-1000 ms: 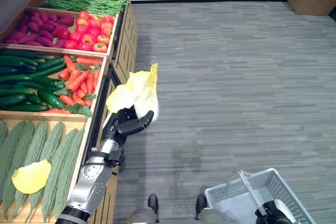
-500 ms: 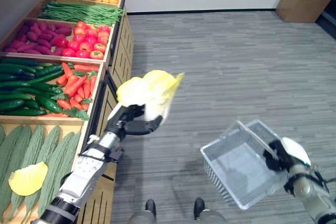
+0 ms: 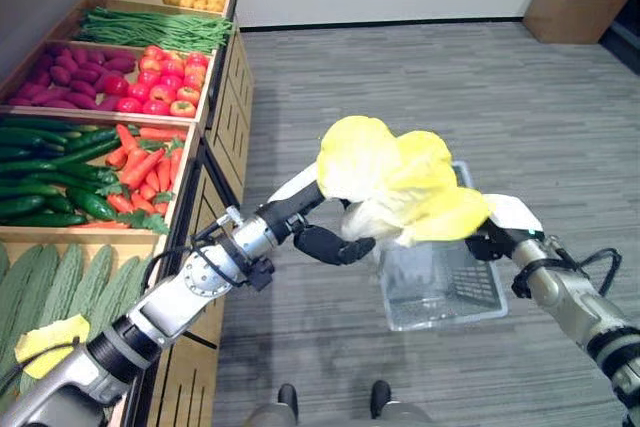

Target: Get the vegetables into the basket

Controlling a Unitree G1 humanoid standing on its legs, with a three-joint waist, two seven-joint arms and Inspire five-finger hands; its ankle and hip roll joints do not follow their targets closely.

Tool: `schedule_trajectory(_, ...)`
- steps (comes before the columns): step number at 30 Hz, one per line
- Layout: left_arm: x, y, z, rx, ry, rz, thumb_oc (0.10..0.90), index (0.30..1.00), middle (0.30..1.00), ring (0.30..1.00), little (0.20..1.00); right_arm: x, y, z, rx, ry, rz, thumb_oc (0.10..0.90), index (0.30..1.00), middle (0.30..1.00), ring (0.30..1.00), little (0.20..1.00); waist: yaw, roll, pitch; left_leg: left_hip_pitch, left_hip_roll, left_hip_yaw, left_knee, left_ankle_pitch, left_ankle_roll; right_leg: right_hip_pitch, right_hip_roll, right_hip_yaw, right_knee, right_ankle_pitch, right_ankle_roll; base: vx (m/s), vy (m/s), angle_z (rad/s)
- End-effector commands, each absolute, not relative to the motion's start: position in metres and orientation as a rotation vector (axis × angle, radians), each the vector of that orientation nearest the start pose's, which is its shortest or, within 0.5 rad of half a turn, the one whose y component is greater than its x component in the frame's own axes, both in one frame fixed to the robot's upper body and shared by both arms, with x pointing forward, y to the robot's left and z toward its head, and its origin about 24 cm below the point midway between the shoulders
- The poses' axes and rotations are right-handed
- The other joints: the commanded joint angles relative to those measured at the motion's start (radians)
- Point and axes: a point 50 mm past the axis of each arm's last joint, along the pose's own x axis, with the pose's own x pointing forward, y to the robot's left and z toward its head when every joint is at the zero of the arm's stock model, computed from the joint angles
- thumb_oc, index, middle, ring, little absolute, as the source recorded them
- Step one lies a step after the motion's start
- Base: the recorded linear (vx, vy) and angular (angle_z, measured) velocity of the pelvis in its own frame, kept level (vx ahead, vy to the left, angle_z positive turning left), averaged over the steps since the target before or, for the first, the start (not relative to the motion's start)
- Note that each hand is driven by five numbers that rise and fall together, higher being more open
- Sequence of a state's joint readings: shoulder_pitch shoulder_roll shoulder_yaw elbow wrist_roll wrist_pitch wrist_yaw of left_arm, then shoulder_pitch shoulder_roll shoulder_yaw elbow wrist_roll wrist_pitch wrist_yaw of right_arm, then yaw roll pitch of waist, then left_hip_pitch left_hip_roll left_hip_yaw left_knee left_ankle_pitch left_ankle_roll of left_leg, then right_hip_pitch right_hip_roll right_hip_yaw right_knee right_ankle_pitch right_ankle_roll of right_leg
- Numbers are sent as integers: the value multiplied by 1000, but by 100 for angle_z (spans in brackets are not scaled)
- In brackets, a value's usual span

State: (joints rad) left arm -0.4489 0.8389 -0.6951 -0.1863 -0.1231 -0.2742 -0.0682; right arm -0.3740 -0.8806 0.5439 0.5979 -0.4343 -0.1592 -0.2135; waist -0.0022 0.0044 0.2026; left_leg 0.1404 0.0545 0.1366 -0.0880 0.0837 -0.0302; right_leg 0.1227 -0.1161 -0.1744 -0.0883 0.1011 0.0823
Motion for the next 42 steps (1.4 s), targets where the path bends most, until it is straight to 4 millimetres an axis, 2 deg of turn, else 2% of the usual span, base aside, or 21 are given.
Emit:
schedule_trajectory(1, 238, 76, 193, 786, -964, -928, 400, 300, 300, 300, 300, 340, -279, 141, -1439, -230, -52, 400, 300, 300, 300, 300, 16, -31, -67, 24, 79, 24, 1, -97, -92, 59, -56, -40, 1, -88, 102, -2, 7, -4)
schedule_trajectory(6, 227, 70, 197, 866, -1071, -978, 400, 300, 300, 300, 300, 353, -261, 147, -1361, -280, -68, 400, 300, 300, 300, 300, 23, -25, -61, 27, 76, 26, 1, -101, -91, 59, -62, -41, 1, -85, 108, 0, 0, 0)
schedule_trajectory(15, 219, 76, 199, 786, -1061, -943, 400, 300, 300, 300, 300, 368, -245, 147, -1255, -264, -106, 400, 300, 300, 300, 300, 42, -18, -44, 16, 69, 20, 1, -101, -87, 54, -70, -49, 1, -80, 107, 0, 0, 0)
schedule_trajectory(17, 216, 75, 199, 767, -1056, -953, 400, 300, 300, 300, 300, 372, -236, 150, -1213, -283, -120, 400, 300, 300, 300, 300, 47, -16, -32, 8, 67, 15, 1, -98, -87, 50, -72, -53, 1, -77, 106, -27, 16, 7)
schedule_trajectory(21, 223, 73, 184, 770, -978, -955, 400, 300, 300, 300, 300, 380, -229, 164, -1133, -316, -174, 400, 300, 300, 300, 300, 53, -16, -13, -8, 66, 6, 1, -94, -83, 40, -75, -57, 1, -74, 105, -18, 17, 10)
schedule_trajectory(24, 231, 72, 170, 810, -919, -945, 400, 300, 300, 300, 300, 387, -226, 182, -1090, -352, -244, 400, 300, 300, 300, 300, 55, -14, 0, -21, 63, 2, 1, -92, -80, 27, -76, -53, 1, -71, 102, -15, 12, 4)
schedule_trajectory(26, 237, 71, 157, 861, -871, -944, 400, 300, 300, 300, 300, 391, -216, 198, -1026, -415, -287, 400, 300, 300, 300, 300, 54, -10, 8, -29, 61, 1, 1, -89, -78, 18, -75, -50, 1, -69, 101, 0, 0, 0)
schedule_trajectory(32, 244, 74, 142, 931, -819, -927, 400, 300, 300, 300, 300, 394, -199, 221, -920, -500, -327, 400, 300, 300, 300, 300, 54, -6, 16, -41, 57, 2, 1, -87, -73, 0, -78, -42, 3, -65, 98, 0, 0, 0)
schedule_trajectory(34, 245, 75, 142, 938, -817, -925, 400, 300, 300, 300, 300, 394, -197, 223, -910, -511, -327, 400, 300, 300, 300, 300, 54, -5, 17, -42, 57, 2, 1, -86, -73, -1, -78, -41, 4, -65, 98, 0, 0, 0)
schedule_trajectory(35, 246, 77, 137, 956, -795, -924, 400, 300, 300, 300, 300, 393, -189, 226, -883, -539, -304, 400, 300, 300, 300, 300, 53, -4, 20, -43, 57, 2, 1, -86, -73, -1, -78, -41, 5, -67, 96, 0, 0, 0)
schedule_trajectory(42, 253, 79, 125, 978, -751, -869, 400, 300, 300, 300, 300, 388, -174, 219, -820, -559, -220, 400, 300, 300, 300, 300, 43, -9, 14, -36, 56, 4, 1, -92, -71, 4, -77, -38, 4, -73, 92, 0, 0, 0)
